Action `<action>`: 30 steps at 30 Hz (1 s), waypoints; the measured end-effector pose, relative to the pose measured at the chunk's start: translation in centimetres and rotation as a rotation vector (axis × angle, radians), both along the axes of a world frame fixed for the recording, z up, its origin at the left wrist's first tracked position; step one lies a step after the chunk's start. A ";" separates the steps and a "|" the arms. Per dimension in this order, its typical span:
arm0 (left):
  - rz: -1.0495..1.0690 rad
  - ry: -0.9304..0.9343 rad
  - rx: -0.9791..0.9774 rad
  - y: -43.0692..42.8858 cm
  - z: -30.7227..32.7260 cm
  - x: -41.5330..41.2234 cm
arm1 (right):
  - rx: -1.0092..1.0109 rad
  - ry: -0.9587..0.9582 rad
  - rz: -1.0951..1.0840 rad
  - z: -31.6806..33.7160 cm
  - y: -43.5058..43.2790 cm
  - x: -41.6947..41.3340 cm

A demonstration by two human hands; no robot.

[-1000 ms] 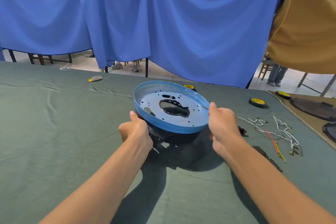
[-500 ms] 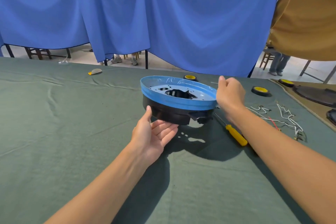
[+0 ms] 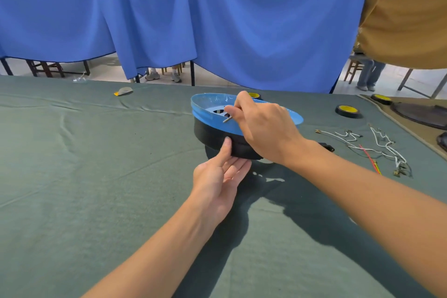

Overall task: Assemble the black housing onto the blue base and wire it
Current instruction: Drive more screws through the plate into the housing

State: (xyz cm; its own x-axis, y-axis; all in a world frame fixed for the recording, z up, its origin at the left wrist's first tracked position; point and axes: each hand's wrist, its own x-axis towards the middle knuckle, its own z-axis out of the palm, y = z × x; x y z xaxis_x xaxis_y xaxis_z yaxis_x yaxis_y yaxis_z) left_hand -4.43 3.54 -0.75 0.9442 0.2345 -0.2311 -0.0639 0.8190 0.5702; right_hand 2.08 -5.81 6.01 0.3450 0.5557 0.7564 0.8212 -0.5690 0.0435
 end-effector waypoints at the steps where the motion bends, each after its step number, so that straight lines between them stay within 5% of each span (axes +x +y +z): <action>1: 0.007 -0.002 0.005 -0.1 0.0 0.0 | 0.047 0.038 0.020 0.0 0.1 0.2; 9: 0.094 0.000 0.078 -0.7 -0.8 -0.1 | 0.275 0.245 0.024 0.9 0.9 0.7; 23: 0.075 0.017 0.131 -1.4 -0.6 -0.2 | 0.474 0.109 -0.010 0.5 0.1 0.9; 30: -0.107 0.005 0.104 -0.2 0.7 -0.3 | 0.502 0.132 0.025 0.7 -0.8 1.1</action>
State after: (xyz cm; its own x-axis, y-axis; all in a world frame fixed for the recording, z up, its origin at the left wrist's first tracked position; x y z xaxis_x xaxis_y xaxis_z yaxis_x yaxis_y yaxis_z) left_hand -4.76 3.37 -0.04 0.9639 0.1558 -0.2160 0.0238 0.7575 0.6524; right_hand 3.19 -6.57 6.75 0.4468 0.1446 0.8829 0.8149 -0.4730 -0.3350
